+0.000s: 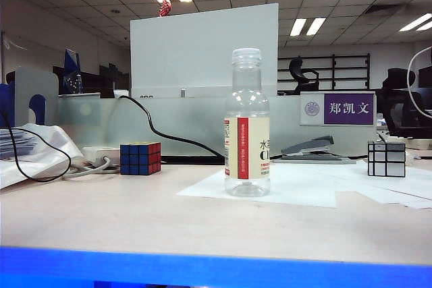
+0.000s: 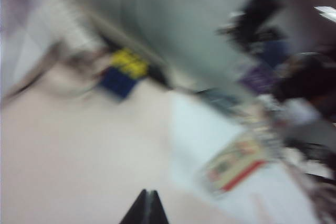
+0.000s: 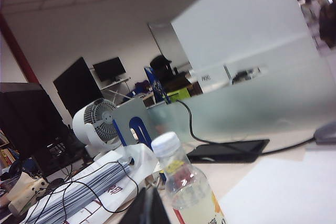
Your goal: Flip the plastic bottle upside down.
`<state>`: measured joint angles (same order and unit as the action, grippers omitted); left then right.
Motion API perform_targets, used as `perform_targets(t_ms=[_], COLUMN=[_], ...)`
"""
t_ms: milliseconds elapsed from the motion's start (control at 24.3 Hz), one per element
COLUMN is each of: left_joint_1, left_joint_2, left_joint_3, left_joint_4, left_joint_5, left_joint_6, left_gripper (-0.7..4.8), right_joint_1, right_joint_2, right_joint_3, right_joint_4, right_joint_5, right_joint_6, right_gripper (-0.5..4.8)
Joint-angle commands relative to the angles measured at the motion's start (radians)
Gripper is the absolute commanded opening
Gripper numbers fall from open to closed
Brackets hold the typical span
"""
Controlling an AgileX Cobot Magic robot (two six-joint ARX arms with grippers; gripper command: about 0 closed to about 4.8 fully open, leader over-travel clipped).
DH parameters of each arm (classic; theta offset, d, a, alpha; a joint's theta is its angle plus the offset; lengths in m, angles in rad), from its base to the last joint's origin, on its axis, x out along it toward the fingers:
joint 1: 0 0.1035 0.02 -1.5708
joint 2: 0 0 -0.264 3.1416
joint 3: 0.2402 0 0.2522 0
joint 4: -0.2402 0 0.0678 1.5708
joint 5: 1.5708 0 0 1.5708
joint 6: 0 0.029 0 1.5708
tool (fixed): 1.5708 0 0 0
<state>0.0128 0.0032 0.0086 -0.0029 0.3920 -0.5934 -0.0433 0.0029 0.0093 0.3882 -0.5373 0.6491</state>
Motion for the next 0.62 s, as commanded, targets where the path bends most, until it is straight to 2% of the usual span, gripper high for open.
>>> perform_targets(t_ms=[41, 124, 206, 371, 453, 535, 618], left_joint_1=[0.0, 0.0, 0.0, -0.001, -0.002, -0.01, -0.02], left_joint_2=[-0.001, -0.001, -0.001, -0.001, -0.001, -0.001, -0.001], left_joint_3=[0.002, 0.003, 0.003, 0.005, 0.005, 0.006, 0.013], left_joint_4=[0.159, 0.177, 0.179, 0.196, 0.217, 0.24, 0.249], left_joint_5=[0.071, 0.089, 0.127, 0.243, 0.262, 0.262, 0.254], left_joint_6=[0.011, 0.021, 0.02, 0.018, 0.017, 0.018, 0.028], left_gripper=[0.44, 0.81, 0.85, 0.85, 0.85, 0.86, 0.87], right_joint_1=[0.002, 0.002, 0.004, 0.061, 0.111, 0.183, 0.269], right_joint_2=[0.015, 0.043, 0.08, 0.186, 0.257, 0.356, 0.481], right_joint_3=[-0.004, -0.004, -0.004, -0.003, 0.008, 0.054, 0.124], right_joint_4=[-0.023, -0.032, -0.013, 0.103, 0.163, 0.17, 0.171], right_joint_5=[-0.008, -0.019, -0.023, 0.024, 0.049, 0.083, 0.105], right_joint_6=[-0.047, -0.053, -0.053, -0.079, -0.128, -0.198, -0.309], right_gripper=[0.98, 1.36, 1.66, 1.83, 1.88, 2.36, 3.07])
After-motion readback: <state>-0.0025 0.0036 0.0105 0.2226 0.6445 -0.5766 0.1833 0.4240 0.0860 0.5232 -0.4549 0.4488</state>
